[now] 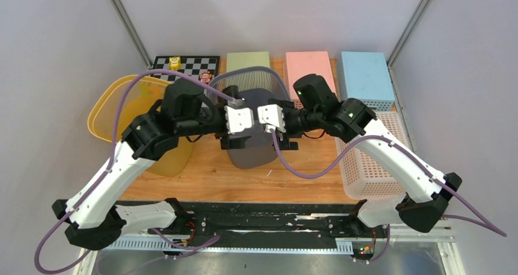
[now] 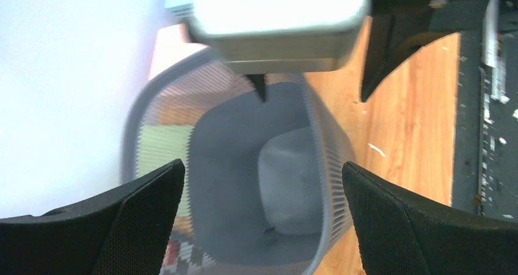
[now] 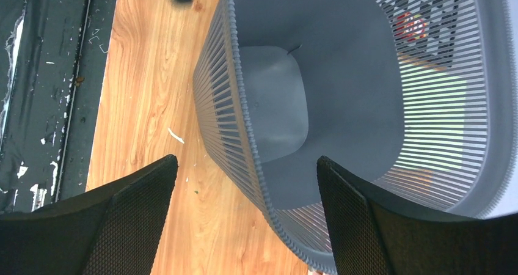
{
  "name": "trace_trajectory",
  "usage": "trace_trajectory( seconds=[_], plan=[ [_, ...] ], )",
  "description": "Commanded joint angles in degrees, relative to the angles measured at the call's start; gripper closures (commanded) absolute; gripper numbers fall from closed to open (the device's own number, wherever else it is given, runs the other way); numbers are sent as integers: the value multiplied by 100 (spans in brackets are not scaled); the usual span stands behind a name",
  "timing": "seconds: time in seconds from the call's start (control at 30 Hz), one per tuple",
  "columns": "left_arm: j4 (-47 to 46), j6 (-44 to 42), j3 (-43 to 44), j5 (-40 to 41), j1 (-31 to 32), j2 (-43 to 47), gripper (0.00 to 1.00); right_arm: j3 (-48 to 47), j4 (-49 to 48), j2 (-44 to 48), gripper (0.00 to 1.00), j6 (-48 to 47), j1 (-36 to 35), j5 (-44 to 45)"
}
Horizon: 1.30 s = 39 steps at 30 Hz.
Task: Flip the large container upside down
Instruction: Turn the container upside down at the center of the board.
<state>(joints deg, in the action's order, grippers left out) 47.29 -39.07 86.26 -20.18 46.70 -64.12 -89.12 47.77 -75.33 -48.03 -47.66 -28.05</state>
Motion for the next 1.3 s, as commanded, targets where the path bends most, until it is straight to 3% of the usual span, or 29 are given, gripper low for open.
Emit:
trace_trajectory(
  seconds=[0.0, 0.2, 0.33, 0.6, 0.77, 0.97, 1.13, 1.27],
  plan=[
    [-176, 317, 258, 382, -376, 450, 0, -105, 117, -139, 15, -43, -99, 19],
    [-639, 730, -18, 1203, -947, 800, 0, -395, 319, -439, 22, -51, -200, 143],
    [-796, 901, -165, 1308, -1447, 862, 0, -686, 681, -722, 30, -83, -321, 354],
    [-858, 1035, -230, 1272, -1685, 962, 0, -1148, 1458, -1029, 62, 80, -600, 537],
    [-826, 1081, -157, 1162, -1716, 984, 0, -1557, 1725, -1173, 95, 550, -731, 579],
    [-738, 1086, -60, 997, -1731, 1016, 0, -2128, 1628, -1181, 97, 1586, -738, 611],
    [-706, 1087, -14, 896, -1742, 1037, 0, -2194, 1009, -867, 97, 2491, -683, 574],
    [-697, 1092, -4, 844, -1743, 1026, 0, -2381, 712, -787, 97, 3317, -164, 130]
  ],
)
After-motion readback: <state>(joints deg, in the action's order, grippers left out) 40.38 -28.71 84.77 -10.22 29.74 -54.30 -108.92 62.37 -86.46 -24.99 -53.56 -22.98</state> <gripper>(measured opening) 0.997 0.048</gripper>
